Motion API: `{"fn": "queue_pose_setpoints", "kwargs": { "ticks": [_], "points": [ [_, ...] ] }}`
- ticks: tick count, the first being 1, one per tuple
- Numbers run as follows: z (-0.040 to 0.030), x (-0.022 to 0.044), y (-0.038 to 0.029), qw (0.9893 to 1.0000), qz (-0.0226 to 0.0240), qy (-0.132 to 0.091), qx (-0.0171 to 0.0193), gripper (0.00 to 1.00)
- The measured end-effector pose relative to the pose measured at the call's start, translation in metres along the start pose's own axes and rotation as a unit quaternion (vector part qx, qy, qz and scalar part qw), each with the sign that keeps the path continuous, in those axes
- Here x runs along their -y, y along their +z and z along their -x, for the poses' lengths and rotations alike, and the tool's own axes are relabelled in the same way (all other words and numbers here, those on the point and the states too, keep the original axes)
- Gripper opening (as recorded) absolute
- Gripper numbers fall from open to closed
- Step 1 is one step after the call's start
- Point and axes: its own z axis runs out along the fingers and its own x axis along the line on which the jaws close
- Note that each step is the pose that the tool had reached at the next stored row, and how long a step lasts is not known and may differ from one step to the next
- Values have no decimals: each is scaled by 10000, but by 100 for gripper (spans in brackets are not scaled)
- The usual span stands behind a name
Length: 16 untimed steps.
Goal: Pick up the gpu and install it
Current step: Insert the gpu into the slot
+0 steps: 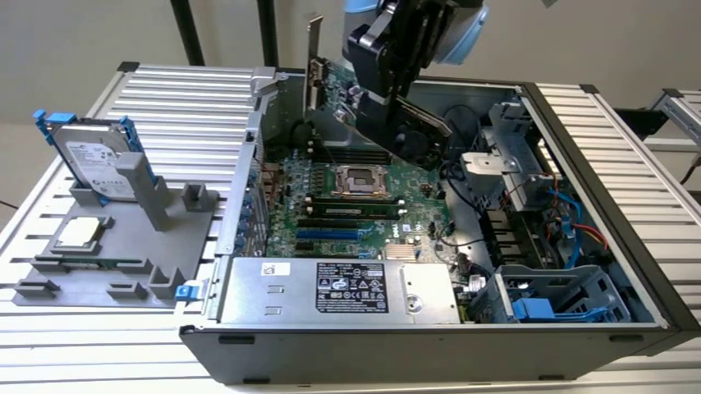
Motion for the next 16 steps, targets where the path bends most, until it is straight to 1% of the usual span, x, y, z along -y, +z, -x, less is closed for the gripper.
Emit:
{"fn": "queue_pose_setpoints", "kwargs": {
  "ticks": [8, 16],
  "points": [
    [0, 0, 0, 9998, -6, -195, -11, 0],
    [0, 0, -1, 9992, -11, -400, -22, 0]
  ]
}}
